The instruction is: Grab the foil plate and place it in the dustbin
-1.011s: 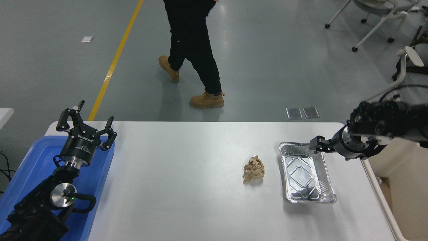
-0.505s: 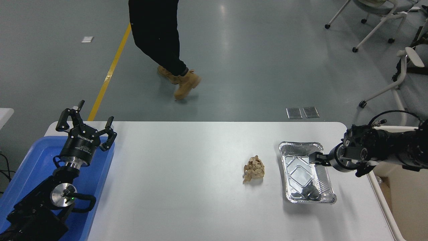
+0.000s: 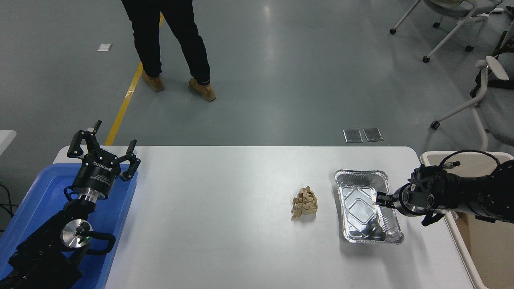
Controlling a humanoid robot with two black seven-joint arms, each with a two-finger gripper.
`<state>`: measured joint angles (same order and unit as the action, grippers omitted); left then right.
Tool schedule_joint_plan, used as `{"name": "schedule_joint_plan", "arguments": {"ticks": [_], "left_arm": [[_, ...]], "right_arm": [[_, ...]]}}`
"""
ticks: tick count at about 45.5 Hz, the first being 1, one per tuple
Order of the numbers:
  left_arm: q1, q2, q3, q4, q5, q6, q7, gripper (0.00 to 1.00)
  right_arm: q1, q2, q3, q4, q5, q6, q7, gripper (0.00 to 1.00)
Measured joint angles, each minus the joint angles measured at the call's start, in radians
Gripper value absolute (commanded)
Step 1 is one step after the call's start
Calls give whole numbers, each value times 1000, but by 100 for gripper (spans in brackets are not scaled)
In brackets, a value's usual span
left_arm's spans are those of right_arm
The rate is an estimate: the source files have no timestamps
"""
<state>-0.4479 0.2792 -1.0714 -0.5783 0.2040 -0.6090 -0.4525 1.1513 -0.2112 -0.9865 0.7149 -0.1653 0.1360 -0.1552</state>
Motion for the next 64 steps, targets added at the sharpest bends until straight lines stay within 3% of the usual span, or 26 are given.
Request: {"name": "schedule_joint_plan", "arguments": {"ticks": [5,34,48,64], "left_arm": [[0,0,0,0,0,0,0,98],[0,0,1,0,0,0,0,98],[0,0,0,0,0,0,0,98],[0,0,1,0,0,0,0,98]], "right_arm": [[-3,4,8,6,0,-2,0,0],[49,-29,19,49,-19,-1,11,0],[293,-234,49,287,-100,27,25,0],[686,-465,40,539,-137,177,27,0]]}}
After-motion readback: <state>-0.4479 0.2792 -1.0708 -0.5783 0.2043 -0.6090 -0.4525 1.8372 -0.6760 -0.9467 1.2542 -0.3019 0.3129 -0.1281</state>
